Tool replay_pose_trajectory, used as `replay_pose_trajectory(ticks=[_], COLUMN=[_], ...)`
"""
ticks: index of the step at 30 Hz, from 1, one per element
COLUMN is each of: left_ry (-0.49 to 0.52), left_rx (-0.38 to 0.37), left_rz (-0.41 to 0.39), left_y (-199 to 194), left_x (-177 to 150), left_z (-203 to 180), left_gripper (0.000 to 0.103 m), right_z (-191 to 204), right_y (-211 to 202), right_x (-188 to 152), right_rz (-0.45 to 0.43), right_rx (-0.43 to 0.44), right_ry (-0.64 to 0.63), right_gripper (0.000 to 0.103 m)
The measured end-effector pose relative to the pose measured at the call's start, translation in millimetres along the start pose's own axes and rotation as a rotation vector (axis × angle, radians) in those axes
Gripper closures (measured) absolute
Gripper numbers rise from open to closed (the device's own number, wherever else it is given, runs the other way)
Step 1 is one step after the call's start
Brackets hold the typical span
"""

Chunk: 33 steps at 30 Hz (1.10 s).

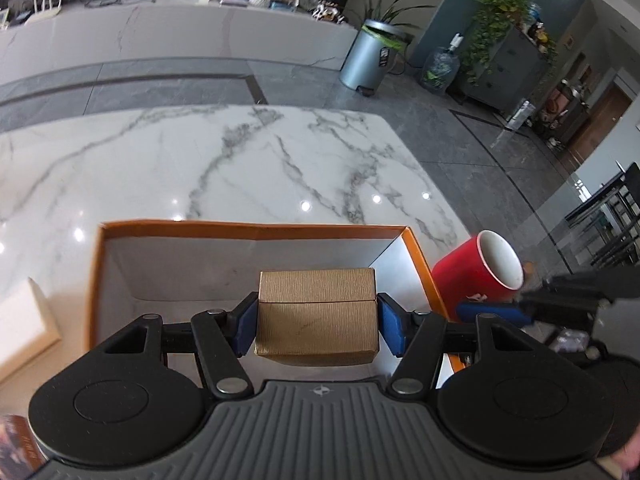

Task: Organize objects
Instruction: 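Lower the cardboard box and grey case into the box and open both tools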

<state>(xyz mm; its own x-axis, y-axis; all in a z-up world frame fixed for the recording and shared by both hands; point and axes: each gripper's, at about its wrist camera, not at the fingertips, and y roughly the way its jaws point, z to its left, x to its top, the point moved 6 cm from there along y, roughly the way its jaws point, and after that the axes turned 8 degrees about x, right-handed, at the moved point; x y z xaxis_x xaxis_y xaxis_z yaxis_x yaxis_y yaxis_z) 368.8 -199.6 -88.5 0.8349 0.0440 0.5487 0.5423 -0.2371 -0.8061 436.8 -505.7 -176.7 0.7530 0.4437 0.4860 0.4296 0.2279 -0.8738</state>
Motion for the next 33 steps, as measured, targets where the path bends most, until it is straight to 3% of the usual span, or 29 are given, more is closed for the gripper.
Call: replay_pose_trajectory(ticks=[9,12,15,20,26,29,33], left_ry=[-0.037,-0.002,0.097,0.347,0.626,0.678,0.706], left_rx=[0.030,0.034,0.036,0.032,-0.022,-0.074,-0.045], left_rz=[0.069,0.076,0.090,0.109,0.092,0.168,0.210], left_y=[44.5,49.8,50.6,49.0,52.7,62.0,70.0], left_x=[-1.5,-2.8,-4.5,-2.2,-9.2,-13.2,-20.5], left_z=[-12.4,-17.4,-22.0,-31.0,-48.7,-49.9,-47.8], left_gripper=[0.033,0.033,0.033,0.033,0.032,0.032,0.032], right_z=[-1.3,-1.6,-1.8,0.8,4.4,6.0,8.5], right_y=[31.0,31.7,32.8,37.4,41.5,40.1,39.8], right_x=[-14.2,-13.5,-13.6,-14.7,-17.4,-18.4,-19.7], right_rz=[0.020,0.022,0.022,0.030,0.053,0.064,0.076], right_rx=[0.049,0.055,0.061,0.063,0.063,0.070,0.060], right_ry=[0.013,0.006,0.010,0.000,-0.011,-0.027,-0.042], right_gripper=[0.076,0.076,0.076,0.076,0.080,0.079,0.079])
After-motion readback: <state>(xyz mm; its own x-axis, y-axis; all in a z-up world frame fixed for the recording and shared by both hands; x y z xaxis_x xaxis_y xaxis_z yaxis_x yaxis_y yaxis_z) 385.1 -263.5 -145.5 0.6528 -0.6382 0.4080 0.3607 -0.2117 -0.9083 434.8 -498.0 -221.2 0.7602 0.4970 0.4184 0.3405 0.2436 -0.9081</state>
